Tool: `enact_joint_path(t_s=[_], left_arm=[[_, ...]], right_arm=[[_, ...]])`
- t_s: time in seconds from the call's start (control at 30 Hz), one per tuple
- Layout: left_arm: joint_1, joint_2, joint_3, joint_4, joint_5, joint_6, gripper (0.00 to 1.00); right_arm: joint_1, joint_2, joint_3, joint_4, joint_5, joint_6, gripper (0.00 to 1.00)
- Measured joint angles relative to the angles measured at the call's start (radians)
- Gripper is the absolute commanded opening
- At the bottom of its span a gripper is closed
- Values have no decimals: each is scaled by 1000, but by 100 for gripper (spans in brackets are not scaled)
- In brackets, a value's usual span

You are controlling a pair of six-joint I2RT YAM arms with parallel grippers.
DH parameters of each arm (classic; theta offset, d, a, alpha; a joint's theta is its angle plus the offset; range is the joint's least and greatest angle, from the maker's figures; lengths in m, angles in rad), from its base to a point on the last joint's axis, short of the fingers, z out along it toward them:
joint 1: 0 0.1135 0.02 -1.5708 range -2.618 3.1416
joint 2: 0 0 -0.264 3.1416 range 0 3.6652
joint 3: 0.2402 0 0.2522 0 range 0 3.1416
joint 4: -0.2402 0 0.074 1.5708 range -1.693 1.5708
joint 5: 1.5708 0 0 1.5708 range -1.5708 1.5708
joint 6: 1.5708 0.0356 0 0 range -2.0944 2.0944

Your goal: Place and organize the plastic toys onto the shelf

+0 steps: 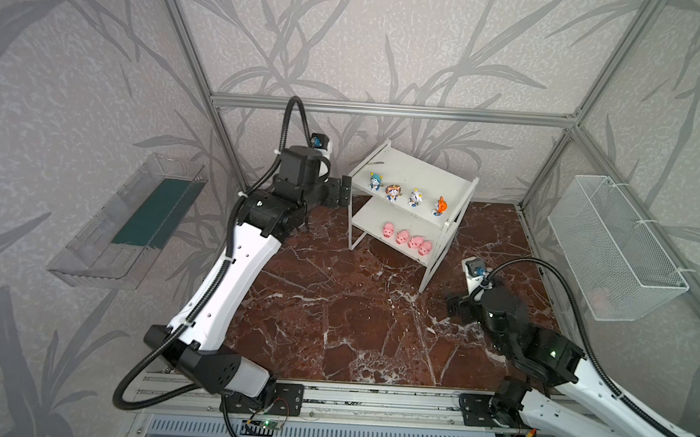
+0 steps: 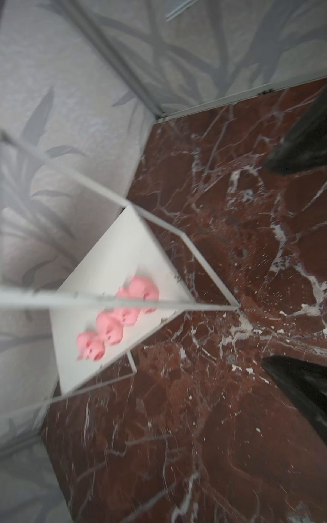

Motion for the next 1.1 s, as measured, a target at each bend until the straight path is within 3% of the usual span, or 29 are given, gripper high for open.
enact_joint_path(t_s=[0.13, 0.27, 0.4, 0.57, 0.83, 0.93, 1.1], left_arm=[[68, -120, -219, 55, -111, -43, 100], [86, -193, -471, 147, -230, -71, 100], [110, -223, -707, 238, -327, -81, 100], [196, -209, -873, 348, -406, -104, 100], [235, -119, -1183, 764, -452, -44, 99], [257, -73, -1232, 872, -448, -20, 99], [280, -79, -1277, 1046, -410, 29, 99]], right_arm=[[-268, 16, -26, -18, -100, 90, 99], [-390, 157, -75, 50, -139, 109, 99], [-438, 337, -114, 177, -141, 84, 99], [-475, 569, -88, 354, -98, 25, 99], [-539, 942, 85, 515, -41, -44, 99], [-547, 1005, 101, 574, -15, -75, 99], [-553, 972, 5, 715, -26, -116, 99]])
